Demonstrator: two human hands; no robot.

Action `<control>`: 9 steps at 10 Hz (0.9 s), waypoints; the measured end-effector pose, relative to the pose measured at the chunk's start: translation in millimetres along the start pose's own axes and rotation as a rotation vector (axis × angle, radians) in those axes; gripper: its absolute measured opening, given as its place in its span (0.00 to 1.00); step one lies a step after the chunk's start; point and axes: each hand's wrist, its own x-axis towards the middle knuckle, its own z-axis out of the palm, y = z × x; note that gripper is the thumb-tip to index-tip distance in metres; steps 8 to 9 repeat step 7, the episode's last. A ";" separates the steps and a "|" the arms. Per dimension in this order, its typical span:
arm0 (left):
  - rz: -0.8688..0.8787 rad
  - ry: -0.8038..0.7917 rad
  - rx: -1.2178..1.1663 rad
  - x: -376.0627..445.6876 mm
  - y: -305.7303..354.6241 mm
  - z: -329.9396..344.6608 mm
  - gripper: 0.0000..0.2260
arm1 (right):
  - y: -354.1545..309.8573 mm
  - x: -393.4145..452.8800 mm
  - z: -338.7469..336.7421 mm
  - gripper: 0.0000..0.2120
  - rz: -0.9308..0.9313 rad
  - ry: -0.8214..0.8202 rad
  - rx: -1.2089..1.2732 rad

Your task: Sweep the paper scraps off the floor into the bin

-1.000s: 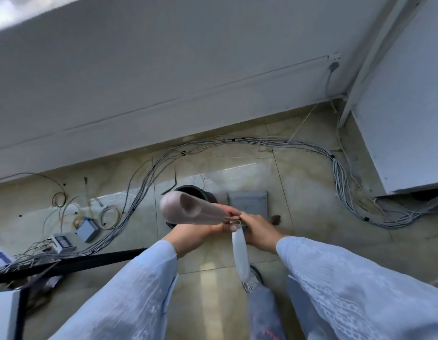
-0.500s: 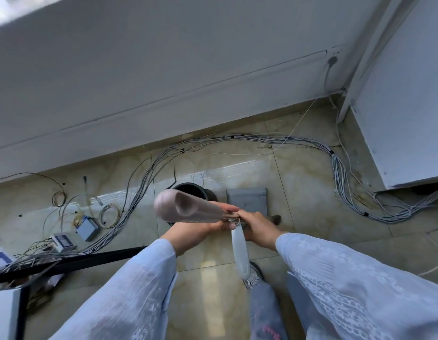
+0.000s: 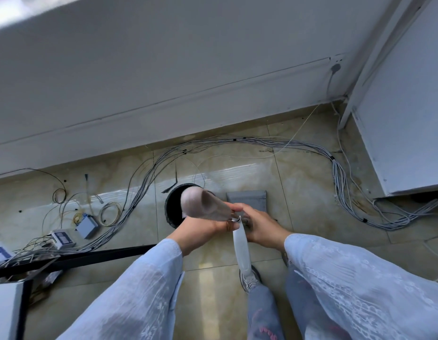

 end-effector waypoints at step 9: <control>0.410 0.106 -0.350 -125.1 68.8 17.5 0.21 | -150.1 -157.5 -51.0 0.20 -0.280 0.266 0.583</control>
